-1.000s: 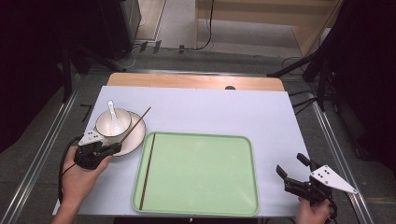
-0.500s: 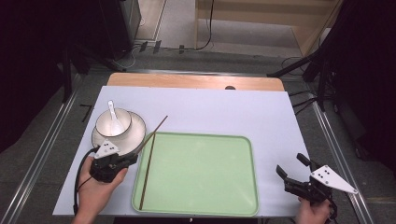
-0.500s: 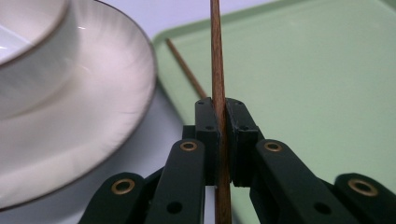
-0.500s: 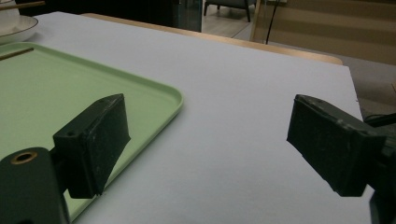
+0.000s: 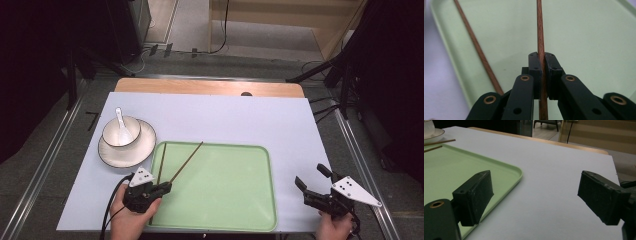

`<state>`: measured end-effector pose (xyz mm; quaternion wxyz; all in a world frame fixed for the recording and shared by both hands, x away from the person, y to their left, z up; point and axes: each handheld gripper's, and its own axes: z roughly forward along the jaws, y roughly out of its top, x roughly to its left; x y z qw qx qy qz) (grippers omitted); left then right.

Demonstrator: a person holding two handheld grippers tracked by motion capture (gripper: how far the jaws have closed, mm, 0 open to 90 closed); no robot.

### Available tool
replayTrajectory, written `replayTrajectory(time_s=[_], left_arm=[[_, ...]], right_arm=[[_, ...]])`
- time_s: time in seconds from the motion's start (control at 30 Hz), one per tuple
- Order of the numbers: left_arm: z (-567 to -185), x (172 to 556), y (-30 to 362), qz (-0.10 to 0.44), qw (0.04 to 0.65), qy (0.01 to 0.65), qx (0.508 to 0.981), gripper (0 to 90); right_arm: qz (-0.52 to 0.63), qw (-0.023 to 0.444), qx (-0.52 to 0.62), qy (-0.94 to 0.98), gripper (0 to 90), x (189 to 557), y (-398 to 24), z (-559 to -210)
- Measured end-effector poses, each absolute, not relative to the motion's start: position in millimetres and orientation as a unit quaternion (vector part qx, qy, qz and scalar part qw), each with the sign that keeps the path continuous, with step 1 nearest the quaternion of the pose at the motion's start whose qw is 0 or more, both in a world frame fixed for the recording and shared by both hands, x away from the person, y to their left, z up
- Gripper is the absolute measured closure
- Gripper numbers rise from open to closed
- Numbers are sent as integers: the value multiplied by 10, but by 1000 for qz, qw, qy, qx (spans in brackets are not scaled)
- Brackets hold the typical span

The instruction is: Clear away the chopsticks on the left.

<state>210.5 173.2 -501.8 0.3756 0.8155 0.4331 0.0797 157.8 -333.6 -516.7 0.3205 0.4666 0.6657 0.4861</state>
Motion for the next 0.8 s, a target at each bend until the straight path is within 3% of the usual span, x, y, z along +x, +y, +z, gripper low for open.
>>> replayTrajectory(time_s=[0.37, 0.8], left_arm=[[-5171, 2021, 1562, 71, 346, 445, 823, 852], [-5196, 2001, 1556, 73, 357, 448, 817, 821]], right_arm=[[487, 321, 466, 665, 130, 1570, -3339, -5161], [487, 320, 466, 666, 130, 1581, -3333, -5167]])
